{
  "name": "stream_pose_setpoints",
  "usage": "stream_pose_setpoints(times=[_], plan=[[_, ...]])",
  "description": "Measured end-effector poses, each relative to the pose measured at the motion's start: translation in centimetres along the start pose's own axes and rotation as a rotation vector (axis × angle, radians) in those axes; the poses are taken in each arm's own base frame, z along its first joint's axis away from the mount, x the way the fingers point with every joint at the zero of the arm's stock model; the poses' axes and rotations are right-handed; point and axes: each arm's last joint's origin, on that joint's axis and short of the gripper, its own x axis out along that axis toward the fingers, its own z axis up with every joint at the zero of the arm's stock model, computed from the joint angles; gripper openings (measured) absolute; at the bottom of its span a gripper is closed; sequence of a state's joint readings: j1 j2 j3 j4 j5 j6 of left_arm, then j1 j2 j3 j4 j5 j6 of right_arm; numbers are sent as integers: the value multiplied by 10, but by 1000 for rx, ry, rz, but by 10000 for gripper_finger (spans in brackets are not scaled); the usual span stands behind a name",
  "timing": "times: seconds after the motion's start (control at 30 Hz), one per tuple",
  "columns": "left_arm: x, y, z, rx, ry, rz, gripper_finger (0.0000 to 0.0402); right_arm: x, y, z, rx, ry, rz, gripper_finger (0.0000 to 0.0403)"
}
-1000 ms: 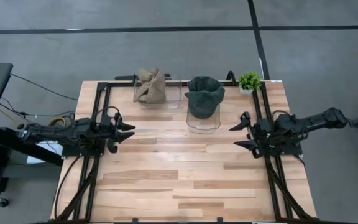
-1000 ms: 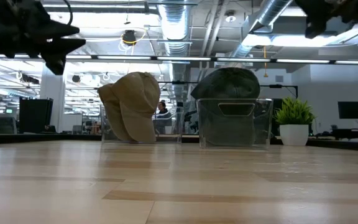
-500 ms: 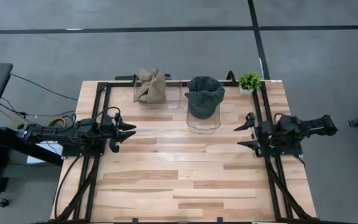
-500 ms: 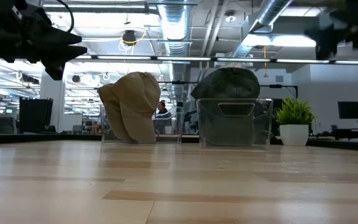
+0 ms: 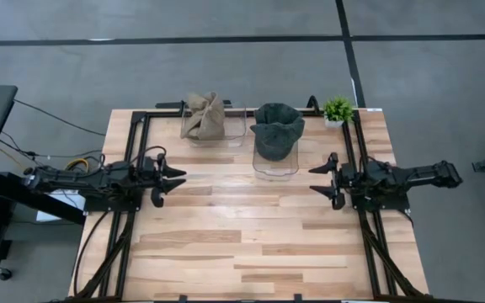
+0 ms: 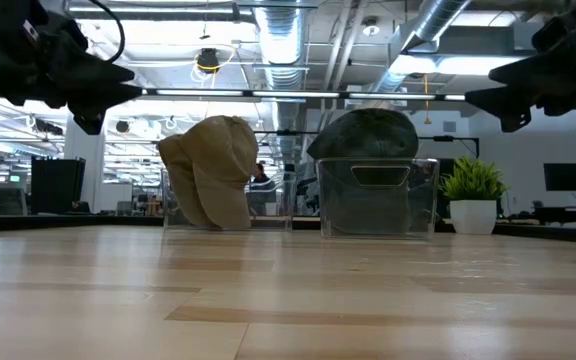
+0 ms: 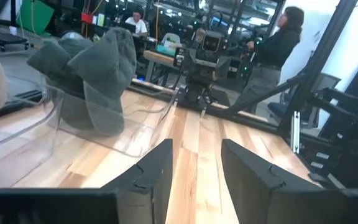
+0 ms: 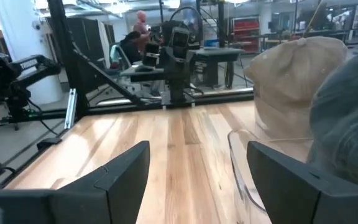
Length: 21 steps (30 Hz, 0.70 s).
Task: Pick & Place hat
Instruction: Return to home position
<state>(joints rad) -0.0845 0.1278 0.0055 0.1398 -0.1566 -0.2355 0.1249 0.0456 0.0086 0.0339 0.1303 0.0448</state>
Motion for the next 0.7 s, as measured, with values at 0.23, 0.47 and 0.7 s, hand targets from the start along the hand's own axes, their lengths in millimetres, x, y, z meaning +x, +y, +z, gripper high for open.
stream_pose_setpoints(times=[0.23, 0.47, 0.7], plan=[[3, 1, -4, 2, 45, 11, 134, 0, 0, -1, -1, 6, -4, 260], [5, 1, -7, 4, 79, 19, 134, 0, 0, -1, -1, 7, -4, 260], [6, 1, -9, 7, 97, 23, 134, 0, 0, -1, -1, 7, -4, 260]])
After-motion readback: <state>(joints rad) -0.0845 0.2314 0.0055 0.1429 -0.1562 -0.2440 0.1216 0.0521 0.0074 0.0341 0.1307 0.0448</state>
